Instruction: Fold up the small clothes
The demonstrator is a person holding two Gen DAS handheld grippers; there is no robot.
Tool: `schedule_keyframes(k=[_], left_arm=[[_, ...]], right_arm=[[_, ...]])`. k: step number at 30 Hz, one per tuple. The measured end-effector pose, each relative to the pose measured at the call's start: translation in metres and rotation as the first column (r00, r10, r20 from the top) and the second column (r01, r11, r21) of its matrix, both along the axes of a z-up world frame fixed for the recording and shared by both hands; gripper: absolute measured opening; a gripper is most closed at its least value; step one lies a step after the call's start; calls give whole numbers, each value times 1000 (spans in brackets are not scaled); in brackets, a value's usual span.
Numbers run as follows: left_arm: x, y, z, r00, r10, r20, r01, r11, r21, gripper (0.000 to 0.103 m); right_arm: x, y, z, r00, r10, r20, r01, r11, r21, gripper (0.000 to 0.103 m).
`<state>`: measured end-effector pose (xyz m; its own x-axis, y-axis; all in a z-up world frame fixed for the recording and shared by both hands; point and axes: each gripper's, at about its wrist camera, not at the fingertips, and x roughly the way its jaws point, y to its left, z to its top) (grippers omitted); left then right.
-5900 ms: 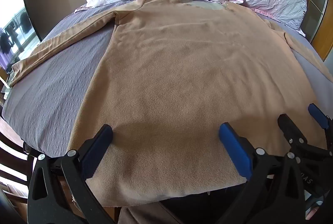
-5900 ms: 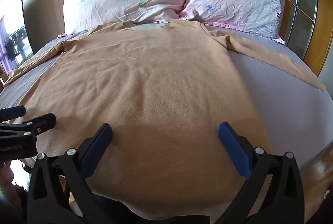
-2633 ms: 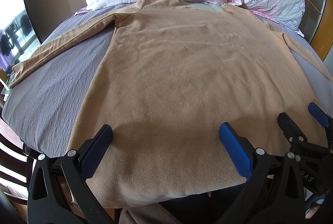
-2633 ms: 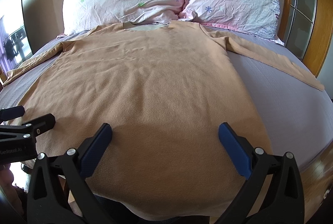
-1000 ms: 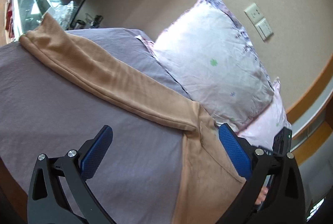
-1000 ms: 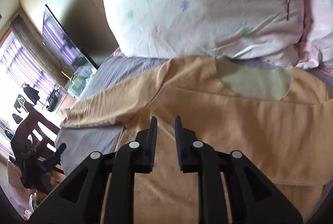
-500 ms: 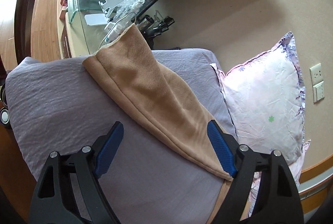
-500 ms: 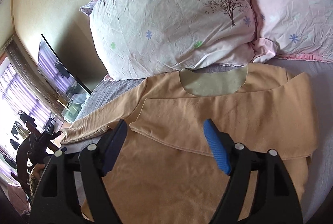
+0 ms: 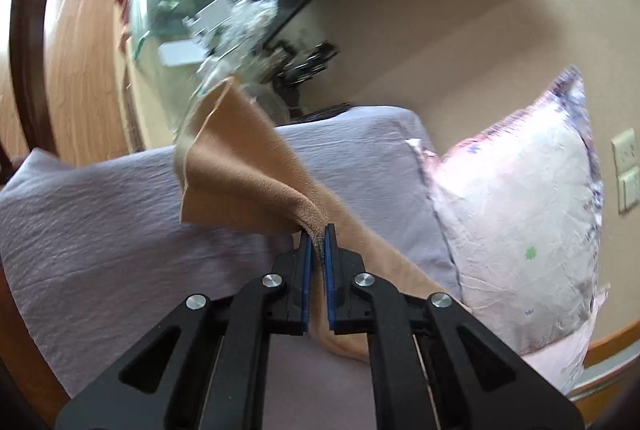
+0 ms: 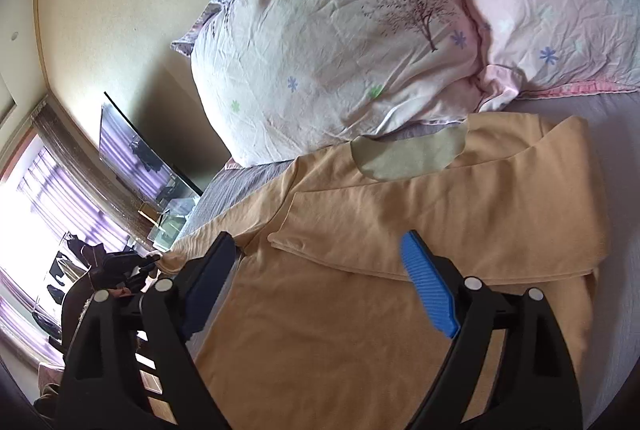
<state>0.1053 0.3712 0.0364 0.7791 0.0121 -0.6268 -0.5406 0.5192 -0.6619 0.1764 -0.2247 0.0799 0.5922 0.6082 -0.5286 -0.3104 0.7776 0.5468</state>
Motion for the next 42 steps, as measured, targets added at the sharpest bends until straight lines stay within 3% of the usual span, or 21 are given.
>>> schedule_keyframes(k=[2,4,7,10,13,14,15,17,18,20,21,22,23,24,26,27,28,30,35,37,42], left_arm=[[24,-40,39,990,-120,71,113,989,97,5],[49,-102,76,949,-284,134,255,946,203,5],[83,-221,106,811,-554,186,481,814,326,5],[106,-353,92,615,-778,127,684,607,405,5],[116,-482,28,407,-903,-140,841,310,443,5],[115,-513,6,353,-906,-235,868,223,445,5],[110,-533,-13,311,-904,-295,889,166,427,5],[96,-546,-28,251,-914,-320,914,114,390,5],[88,-544,-27,238,-917,-320,911,96,402,6],[74,-520,-12,239,-935,-260,901,114,418,15],[69,-501,-3,257,-940,-225,894,143,424,33],[70,-481,7,296,-933,-204,877,181,444,45],[70,-459,14,359,-913,-192,845,231,482,64],[70,-438,19,437,-877,-198,799,278,533,68],[78,-403,19,570,-781,-254,724,331,606,68],[84,-388,16,612,-740,-279,709,355,610,68],[92,-375,12,628,-721,-293,709,374,598,68],[101,-358,-1,643,-691,-331,720,399,567,68],[112,-348,-29,614,-677,-405,765,384,517,68],[115,-344,-35,608,-678,-414,775,393,494,68],[116,-339,-33,615,-682,-396,774,425,470,68]], right_arm=[[-4,-17,4,999,-44,21,44,999,-4,86],[-6,-37,6,994,-100,36,100,995,4,86],[-8,-69,3,982,-189,20,188,981,38,86],[-9,-95,-5,964,-265,-8,265,963,54,86],[-4,-112,-20,949,-311,-53,313,949,33,86],[-1,-118,-25,943,-326,-71,328,944,23,86],[0,-125,-30,935,-342,-97,344,939,12,86],[0,-137,-37,927,-350,-131,355,935,18,86],[0,-142,-37,925,-356,-133,361,933,14,86],[-1,-149,-34,921,-369,-123,372,928,1,85],[0,-150,-32,924,-363,-121,366,930,5,82],[2,-150,-31,928,-350,-125,354,935,10,76],[6,-148,-30,934,-331,-132,336,942,13,72],[12,-144,-29,939,-314,-139,318,948,8,67],[21,-138,-30,938,-313,-148,311,950,-36,61],[24,-135,-31,935,-321,-153,316,947,-59,58],[28,-132,-33,930,-331,-159,321,943,-81,57],[35,-125,-36,927,-339,-158,323,939,-118,56],[60,-109,-61,913,-363,-189,298,906,-302,47],[68,-102,-73,912,-359,-199,265,886,-380,10],[57,-110,-49,923,-380,-56,348,890,-296,7]])
